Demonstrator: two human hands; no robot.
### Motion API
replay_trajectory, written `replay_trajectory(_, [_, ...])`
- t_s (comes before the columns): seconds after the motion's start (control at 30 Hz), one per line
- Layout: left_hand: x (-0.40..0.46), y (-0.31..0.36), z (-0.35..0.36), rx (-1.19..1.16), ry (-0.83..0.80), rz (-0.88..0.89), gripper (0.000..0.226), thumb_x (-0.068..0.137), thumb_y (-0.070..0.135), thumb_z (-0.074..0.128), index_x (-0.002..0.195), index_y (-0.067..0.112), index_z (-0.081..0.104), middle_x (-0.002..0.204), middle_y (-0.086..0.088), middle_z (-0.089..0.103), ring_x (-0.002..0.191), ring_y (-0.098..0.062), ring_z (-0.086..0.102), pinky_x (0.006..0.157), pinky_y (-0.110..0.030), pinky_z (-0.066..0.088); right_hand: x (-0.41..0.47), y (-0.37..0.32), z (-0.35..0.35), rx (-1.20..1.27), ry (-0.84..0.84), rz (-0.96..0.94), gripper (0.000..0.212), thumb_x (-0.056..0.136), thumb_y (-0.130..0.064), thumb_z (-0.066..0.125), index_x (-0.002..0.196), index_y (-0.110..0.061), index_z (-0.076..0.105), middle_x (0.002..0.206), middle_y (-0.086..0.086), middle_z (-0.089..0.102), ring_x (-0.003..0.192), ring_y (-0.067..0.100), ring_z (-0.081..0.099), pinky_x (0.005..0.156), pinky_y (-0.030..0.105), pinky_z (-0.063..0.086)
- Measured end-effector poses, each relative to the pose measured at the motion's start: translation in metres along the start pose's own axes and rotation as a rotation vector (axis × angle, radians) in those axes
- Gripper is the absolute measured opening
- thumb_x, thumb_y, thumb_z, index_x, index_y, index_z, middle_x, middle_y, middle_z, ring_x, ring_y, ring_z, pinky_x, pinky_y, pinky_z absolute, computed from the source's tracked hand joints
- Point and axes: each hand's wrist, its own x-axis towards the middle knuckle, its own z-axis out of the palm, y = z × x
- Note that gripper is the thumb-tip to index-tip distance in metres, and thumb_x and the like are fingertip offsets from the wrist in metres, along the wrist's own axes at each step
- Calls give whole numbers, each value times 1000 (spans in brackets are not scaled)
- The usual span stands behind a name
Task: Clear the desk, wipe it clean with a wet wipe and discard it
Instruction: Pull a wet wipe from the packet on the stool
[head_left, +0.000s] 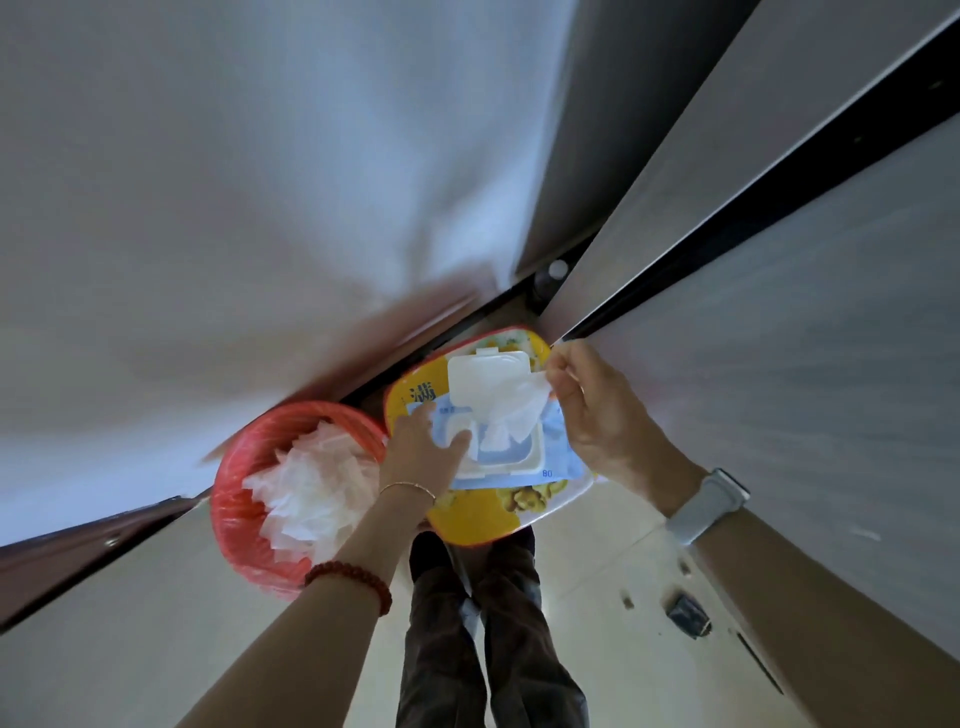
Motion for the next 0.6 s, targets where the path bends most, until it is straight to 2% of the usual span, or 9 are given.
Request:
replay_trajectory(0.07, [-23,25,-23,-123,16,147,58,80,13,66,132,8,40,130,-14,44,119,-30,44,101,-42,36,-5,-28,-21,68,1,-13,11,88,-33,34,86,-25,40,74,-6,53,71,18,51,65,17,39])
replay_trajectory(0.13, [-49,49,-47,-190,17,352,63,76,8,68,131,12,39,125,0,42,121,-22,41,102,-42,36,-13,-60,-42,70,11,-76,11,89,-35,34,80,-31,38,74,7,57,66,21,51,63,29,39])
replay_trajectory(0.23, [-96,85,-89,-209,-8,562,77,67,22,68,132,29,27,130,16,31,126,-11,34,105,-43,35,-29,-111,-76,-26,-32,-167,17,89,-37,31,79,-25,39,65,2,51,61,21,43,58,35,36])
replay_trajectory(0.3, [-124,104,-110,-188,-57,613,84,64,29,68,131,36,18,137,14,27,132,-13,30,108,-44,31,-38,-144,-93,-98,-39,-248,29,89,-39,28,82,-15,43,61,-7,45,53,16,39,54,34,36])
replay_trajectory(0.37, [-157,119,-132,-209,-96,664,89,62,36,72,130,44,16,139,13,27,133,-13,30,110,-40,29,-50,-182,-107,-140,-51,-340,31,88,-39,24,83,-16,45,62,-3,48,50,15,39,52,35,40])
replay_trajectory(0.43, [-186,130,-150,-246,-128,708,81,60,42,71,124,54,23,137,12,32,132,-14,34,108,-36,31,-60,-216,-117,-157,-76,-395,26,90,-38,26,85,-21,46,66,5,54,53,21,47,55,38,43])
replay_trajectory(0.5, [-215,136,-166,-266,-134,696,57,62,40,70,112,49,43,121,12,49,117,-6,49,98,-29,41,-69,-247,-126,-159,-106,-385,19,93,-33,33,88,-22,49,72,7,60,61,23,54,60,36,44])
replay_trajectory(0.53, [-230,136,-174,-307,-118,679,45,66,31,71,106,39,53,106,17,58,102,3,55,88,-22,45,-73,-261,-131,-143,-109,-372,15,94,-27,37,88,-22,49,72,6,61,62,19,55,62,32,44])
replay_trajectory(0.6, [-256,134,-187,-433,-68,654,31,78,4,66,106,17,58,72,24,65,72,16,56,68,-8,43,-76,-285,-139,-63,-35,-345,16,96,-17,41,84,-26,47,68,-4,56,60,7,51,60,16,39])
